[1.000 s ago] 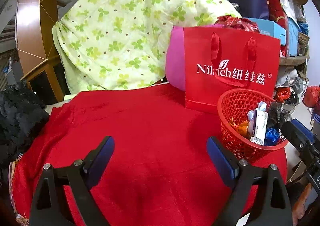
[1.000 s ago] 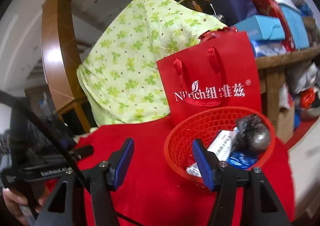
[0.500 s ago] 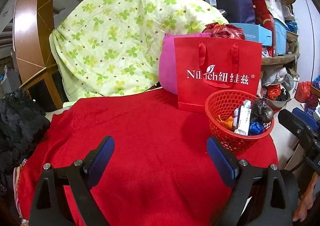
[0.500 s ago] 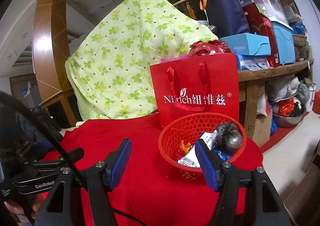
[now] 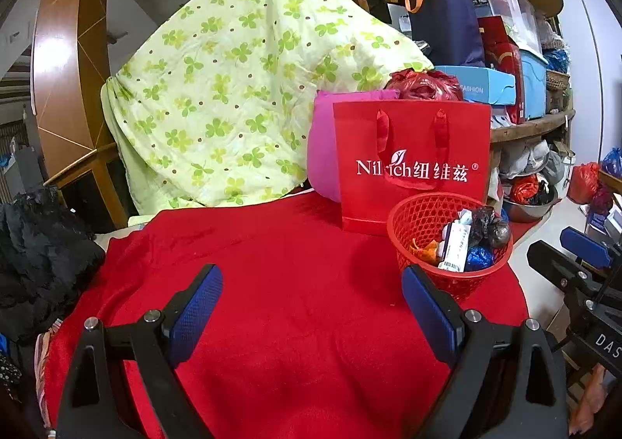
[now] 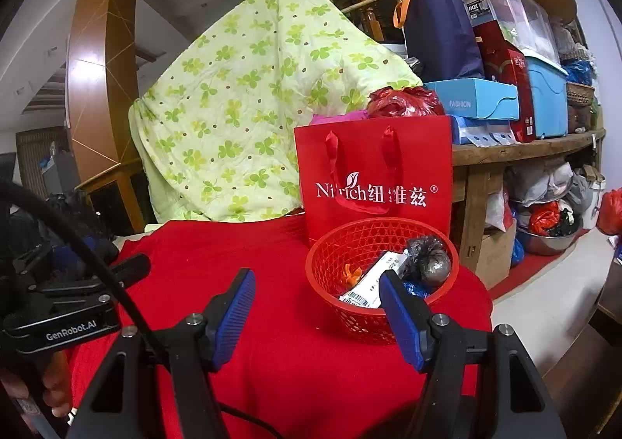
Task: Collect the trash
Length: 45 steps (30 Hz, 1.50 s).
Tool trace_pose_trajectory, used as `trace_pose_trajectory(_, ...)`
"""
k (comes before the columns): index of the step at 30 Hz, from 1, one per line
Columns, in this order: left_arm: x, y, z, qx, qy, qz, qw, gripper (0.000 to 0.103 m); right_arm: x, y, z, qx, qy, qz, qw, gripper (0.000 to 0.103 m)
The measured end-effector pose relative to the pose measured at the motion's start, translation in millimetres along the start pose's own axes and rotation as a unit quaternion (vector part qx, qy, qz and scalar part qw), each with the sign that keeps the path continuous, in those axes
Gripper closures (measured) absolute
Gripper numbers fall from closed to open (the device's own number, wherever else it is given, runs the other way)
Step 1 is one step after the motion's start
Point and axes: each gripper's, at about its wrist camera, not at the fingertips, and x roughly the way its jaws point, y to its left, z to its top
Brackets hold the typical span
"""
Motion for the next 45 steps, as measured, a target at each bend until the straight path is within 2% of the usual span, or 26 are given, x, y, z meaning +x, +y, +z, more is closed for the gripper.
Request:
trace_pose_trajectory(19, -24, -5, 11, 0.005, -0.015, 0.011, 0.9998, 0.009, -20, 0, 12, 0.002, -0.005, -0.011, 1.000, 0.032)
trace_pose_trajectory(45, -26, -9, 13, 0.010, -0.009, 0.008, 0.9999, 0.009, -18, -6, 11, 0.006, 0.002, -0.020, 1.000, 0.032)
